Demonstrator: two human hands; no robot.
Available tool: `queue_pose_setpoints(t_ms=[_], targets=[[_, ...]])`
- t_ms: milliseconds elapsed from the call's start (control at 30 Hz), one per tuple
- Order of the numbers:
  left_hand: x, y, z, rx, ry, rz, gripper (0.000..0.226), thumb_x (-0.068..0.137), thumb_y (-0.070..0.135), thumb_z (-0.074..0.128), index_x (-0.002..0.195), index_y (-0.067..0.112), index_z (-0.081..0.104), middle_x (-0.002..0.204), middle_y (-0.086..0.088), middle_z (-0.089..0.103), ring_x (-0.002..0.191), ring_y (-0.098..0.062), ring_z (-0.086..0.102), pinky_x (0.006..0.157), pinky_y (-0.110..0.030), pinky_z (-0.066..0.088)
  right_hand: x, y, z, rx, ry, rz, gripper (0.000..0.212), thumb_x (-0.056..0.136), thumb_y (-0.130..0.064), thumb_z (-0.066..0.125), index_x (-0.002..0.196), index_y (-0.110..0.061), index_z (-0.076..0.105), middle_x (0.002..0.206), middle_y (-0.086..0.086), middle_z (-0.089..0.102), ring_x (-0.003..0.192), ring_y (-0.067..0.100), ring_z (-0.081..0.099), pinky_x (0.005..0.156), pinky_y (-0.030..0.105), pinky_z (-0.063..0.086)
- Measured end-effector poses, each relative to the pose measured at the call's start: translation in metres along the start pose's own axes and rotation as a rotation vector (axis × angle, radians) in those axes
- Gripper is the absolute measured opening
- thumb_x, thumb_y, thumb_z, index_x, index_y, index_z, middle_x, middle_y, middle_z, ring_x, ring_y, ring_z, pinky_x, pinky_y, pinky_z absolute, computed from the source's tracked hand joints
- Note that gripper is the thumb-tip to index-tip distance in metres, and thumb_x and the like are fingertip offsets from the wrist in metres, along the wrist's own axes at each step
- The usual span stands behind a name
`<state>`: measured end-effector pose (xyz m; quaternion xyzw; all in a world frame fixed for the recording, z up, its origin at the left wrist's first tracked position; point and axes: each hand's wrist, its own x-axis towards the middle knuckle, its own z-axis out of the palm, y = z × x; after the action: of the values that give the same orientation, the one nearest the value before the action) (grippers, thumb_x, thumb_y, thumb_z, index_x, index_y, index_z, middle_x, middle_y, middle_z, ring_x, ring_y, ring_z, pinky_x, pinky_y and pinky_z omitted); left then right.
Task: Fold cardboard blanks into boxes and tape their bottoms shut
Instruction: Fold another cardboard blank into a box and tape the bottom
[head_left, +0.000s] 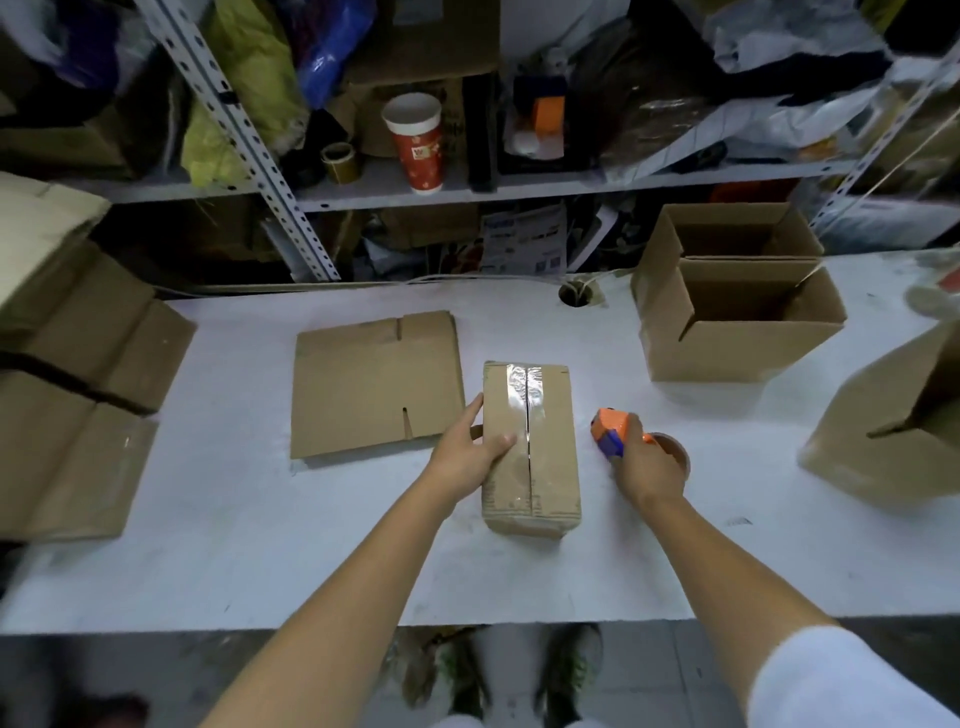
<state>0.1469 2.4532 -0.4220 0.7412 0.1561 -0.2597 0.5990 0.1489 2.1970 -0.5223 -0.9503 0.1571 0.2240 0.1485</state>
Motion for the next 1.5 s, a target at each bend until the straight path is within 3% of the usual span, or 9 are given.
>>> queue_pose_setpoints(t_ms=[167,267,400,500,633,800,1133,1333,1500], targets=[[0.002,0.013,-0.007,-0.021,-0.009,-0.074,0.086,0.092,0.025,0.069,0.157,0.042,0.014,0.142,0.0,0.054,0.119,-0.019,0.059,0.094,-0.042,0.054,-0.004,-0.007,-0.035,0.049,0.088,-0.121,0.066,0.103,-0.032,0.046,0.159,-0.018,0.013,0.129,0.012,0.061,0.111,0.032,0.059,0.083,0.038,0.05],[0.006,0.033,-0.014,0.151,0.069,0.019,0.081,0.089,0.039,0.071,0.156,0.039,0.024,0.16,0.001,0.033,0.142,-0.024,0.038,0.11,-0.048,0.042,-0.011,-0.008,-0.085,0.333,0.061,-0.227,0.062,0.102,-0.033,0.052,0.158,-0.028,0.025,0.138,0.002,0.058,0.115,0.027,0.059,0.086,0.035,0.048],[0.002,0.079,-0.013,0.144,0.028,0.257,0.078,0.088,0.033,0.075,0.154,0.025,0.033,0.157,0.001,0.036,0.142,-0.019,0.038,0.101,-0.028,0.038,-0.038,-0.023,-0.145,0.6,-0.162,-0.451,0.055,0.1,-0.023,0.06,0.149,-0.038,0.04,0.131,-0.01,0.063,0.112,0.012,0.062,0.096,0.033,0.05],[0.003,0.105,-0.009,0.157,-0.12,0.237,0.087,0.085,0.031,0.078,0.155,0.017,0.029,0.143,0.001,0.053,0.126,-0.015,0.055,0.097,-0.027,0.045,-0.057,-0.044,-0.172,0.516,-0.254,-0.557,0.051,0.1,-0.027,0.06,0.142,-0.051,0.043,0.121,-0.021,0.063,0.106,0.006,0.062,0.089,0.027,0.051],[0.004,0.119,-0.013,0.088,-0.219,0.195,0.053,0.089,0.02,0.075,0.138,0.011,0.057,0.119,-0.001,0.07,0.108,-0.015,0.068,0.089,-0.026,0.057,-0.065,-0.06,-0.191,0.455,-0.282,-0.575,0.045,0.099,-0.033,0.06,0.132,-0.059,0.044,0.114,-0.024,0.062,0.098,0.005,0.063,0.077,0.023,0.052],[0.004,0.118,-0.021,-0.01,-0.192,0.147,0.037,0.09,0.025,0.073,0.122,0.008,0.067,0.115,-0.011,0.072,0.105,-0.021,0.071,0.087,-0.034,0.059,-0.066,-0.071,-0.192,0.358,-0.195,-0.567,0.055,0.086,-0.052,0.071,0.134,-0.046,0.046,0.112,-0.02,0.061,0.096,0.005,0.064,0.072,0.022,0.055],[-0.003,0.107,-0.03,-0.272,-0.18,-0.001,0.02,0.099,0.017,0.061,0.114,0.009,0.069,0.104,-0.011,0.076,0.095,-0.019,0.074,0.076,-0.028,0.06,-0.065,-0.088,-0.201,0.181,-0.171,-0.589,0.067,0.086,-0.054,0.069,0.144,-0.036,0.041,0.115,-0.016,0.054,0.1,0.01,0.058,0.073,0.022,0.051],[0.01,0.106,-0.023,-0.066,0.092,0.048,0.016,0.095,0.007,0.064,0.11,0.003,0.069,0.091,-0.011,0.076,0.073,-0.013,0.073,0.062,-0.023,0.059,-0.065,-0.09,-0.202,-0.009,-0.137,-0.62,0.071,0.085,-0.064,0.064,0.146,-0.038,0.039,0.124,-0.011,0.059,0.1,0.011,0.057,0.079,0.027,0.053],[0.018,0.092,-0.081,-0.22,0.241,-0.028,0.012,0.093,0.002,0.065,0.105,0.004,0.068,0.091,-0.011,0.077,0.074,-0.016,0.074,0.066,-0.024,0.062,-0.048,-0.032,-0.237,-0.153,-0.153,-0.444,0.072,0.082,-0.066,0.066,0.144,-0.037,0.046,0.109,-0.012,0.061,0.094,0.01,0.059,0.081,0.031,0.054]])
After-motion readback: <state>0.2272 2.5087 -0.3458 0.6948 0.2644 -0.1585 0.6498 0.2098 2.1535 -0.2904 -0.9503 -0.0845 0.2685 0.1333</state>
